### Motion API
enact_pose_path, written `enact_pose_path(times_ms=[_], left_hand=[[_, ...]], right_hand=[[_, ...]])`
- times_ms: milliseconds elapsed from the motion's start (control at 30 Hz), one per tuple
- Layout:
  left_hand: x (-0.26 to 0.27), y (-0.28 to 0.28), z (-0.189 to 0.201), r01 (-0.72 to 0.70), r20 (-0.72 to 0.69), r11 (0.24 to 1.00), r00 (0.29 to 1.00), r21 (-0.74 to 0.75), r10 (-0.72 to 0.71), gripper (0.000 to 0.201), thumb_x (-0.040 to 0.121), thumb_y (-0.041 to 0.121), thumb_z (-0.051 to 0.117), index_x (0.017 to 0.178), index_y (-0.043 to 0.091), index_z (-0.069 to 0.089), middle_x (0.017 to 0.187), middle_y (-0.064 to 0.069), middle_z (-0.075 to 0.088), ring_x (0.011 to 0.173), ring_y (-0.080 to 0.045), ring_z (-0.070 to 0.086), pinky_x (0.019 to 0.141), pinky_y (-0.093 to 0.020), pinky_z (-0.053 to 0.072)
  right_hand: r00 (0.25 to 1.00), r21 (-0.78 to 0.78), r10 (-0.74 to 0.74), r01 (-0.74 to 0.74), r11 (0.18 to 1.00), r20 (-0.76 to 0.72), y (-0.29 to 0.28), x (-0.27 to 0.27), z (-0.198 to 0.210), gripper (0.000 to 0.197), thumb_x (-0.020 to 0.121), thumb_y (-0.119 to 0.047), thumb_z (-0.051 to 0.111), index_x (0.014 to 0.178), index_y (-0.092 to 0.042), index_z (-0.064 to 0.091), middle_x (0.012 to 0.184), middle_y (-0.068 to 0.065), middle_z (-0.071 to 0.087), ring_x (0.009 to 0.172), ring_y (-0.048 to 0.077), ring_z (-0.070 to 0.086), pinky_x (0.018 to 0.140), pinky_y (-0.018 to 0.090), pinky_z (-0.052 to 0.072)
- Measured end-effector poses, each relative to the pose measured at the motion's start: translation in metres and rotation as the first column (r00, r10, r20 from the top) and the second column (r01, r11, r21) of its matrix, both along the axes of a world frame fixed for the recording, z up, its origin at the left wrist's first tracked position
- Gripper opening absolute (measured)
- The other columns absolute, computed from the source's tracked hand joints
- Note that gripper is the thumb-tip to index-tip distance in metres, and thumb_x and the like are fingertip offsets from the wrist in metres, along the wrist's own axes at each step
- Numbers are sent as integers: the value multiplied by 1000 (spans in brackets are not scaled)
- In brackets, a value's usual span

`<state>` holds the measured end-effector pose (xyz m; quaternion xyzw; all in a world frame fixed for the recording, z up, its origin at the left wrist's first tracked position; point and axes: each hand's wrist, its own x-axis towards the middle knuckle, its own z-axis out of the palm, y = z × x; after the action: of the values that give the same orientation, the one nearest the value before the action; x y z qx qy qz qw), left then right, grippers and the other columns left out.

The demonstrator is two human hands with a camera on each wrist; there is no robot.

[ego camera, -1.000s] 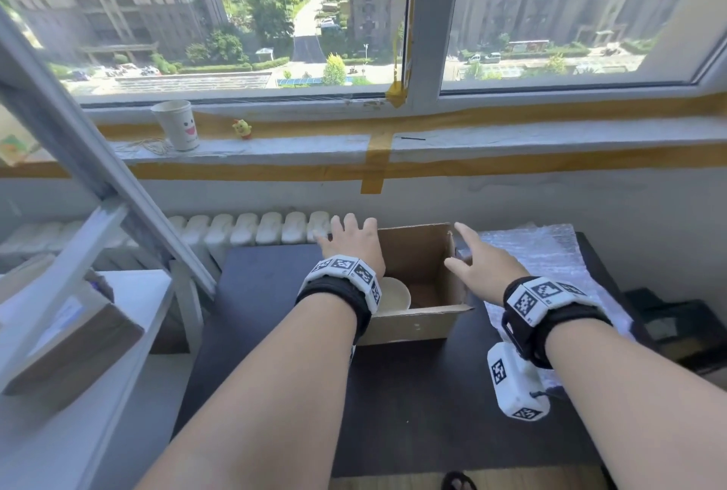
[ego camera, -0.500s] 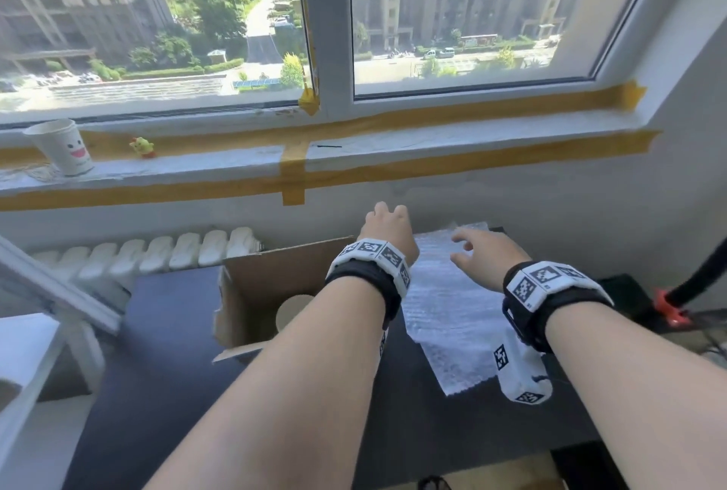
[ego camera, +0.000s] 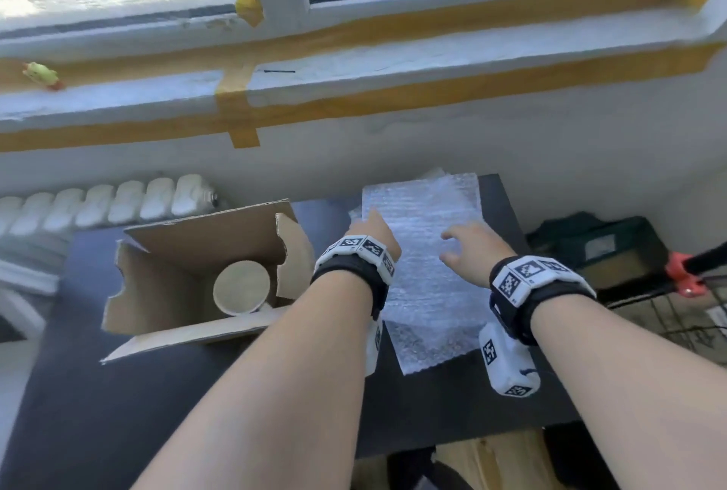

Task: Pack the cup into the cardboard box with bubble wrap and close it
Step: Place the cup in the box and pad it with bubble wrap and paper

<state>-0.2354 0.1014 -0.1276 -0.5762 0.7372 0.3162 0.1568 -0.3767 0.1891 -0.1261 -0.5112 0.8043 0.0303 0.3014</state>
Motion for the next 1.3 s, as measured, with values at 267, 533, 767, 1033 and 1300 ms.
enact_pose_path(times_ms=[267,533,767,1033,1300], left_hand=[[2,-6,-11,-193,-113,981,975,-13,190,67,93,5,47,151,14,15,97,-14,64,73,-25,60,48,-27,36],[0,-9,31,-93,-283,989,951,119,123,61,96,-3,38,150,26,33,133,-8,57,106,-29,63,81,-33,52],[30,-16,99,-190,-499,982,850,5,167,51,93,-2,37,131,22,59,132,-6,61,78,-22,57,57,-26,44],[108,-27,159,-356,-728,935,645,-14,234,56,89,-13,35,124,19,65,133,-14,58,54,-13,44,53,-23,40],[204,-12,168,-431,-770,900,551,69,322,48,89,-10,48,122,20,67,91,-2,63,50,-3,48,49,-16,39]], right_hand=[[999,15,0,-1,1000,49,2,0,-13,45,96,-32,48,140,-22,46,148,6,37,120,25,54,96,36,46],[1000,-26,-15,15,1000,19,-2,8,16,43,96,-32,49,138,-22,47,142,6,40,111,25,57,88,34,47],[999,-150,-45,42,988,-16,-7,25,71,44,96,-33,48,139,-21,46,146,10,36,104,27,59,87,37,49],[974,-278,-143,189,942,178,-12,71,122,63,95,-42,50,151,-33,21,152,12,34,109,31,60,76,33,46],[819,-407,-170,438,801,548,-26,128,138,47,87,10,53,120,-22,65,116,14,59,105,41,61,69,31,44]])
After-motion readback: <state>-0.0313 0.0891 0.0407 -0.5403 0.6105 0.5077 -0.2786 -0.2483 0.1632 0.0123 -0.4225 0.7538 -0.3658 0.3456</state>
